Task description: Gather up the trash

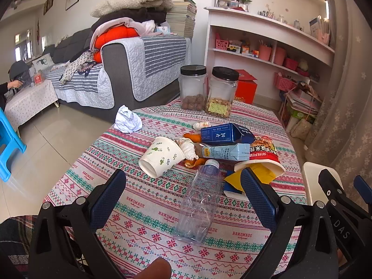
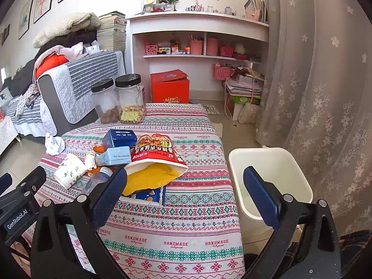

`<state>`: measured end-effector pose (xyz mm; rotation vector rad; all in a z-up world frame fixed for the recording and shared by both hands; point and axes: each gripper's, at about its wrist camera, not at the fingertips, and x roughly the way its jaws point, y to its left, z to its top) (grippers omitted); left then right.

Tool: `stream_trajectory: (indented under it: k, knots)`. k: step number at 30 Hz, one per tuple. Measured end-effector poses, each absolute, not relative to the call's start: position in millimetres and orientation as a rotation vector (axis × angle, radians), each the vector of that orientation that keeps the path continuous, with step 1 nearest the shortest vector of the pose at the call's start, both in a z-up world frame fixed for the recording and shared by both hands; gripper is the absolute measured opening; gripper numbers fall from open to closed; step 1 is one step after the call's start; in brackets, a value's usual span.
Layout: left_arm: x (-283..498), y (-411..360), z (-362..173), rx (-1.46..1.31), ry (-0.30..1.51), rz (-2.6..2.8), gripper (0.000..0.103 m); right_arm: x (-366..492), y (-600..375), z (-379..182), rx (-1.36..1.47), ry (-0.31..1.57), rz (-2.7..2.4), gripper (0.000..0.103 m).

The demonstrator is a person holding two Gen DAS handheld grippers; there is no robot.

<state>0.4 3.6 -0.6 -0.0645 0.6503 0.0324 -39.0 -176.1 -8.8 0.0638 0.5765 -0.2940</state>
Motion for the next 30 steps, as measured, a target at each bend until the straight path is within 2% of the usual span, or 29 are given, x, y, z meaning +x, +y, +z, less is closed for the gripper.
stream_trajectory:
  k: [30]
  knots:
    - [1,6,-14,-0.069,0.659,0.036,0.096,-38,-177,-9,0.071,0.577,-0.298,0.096]
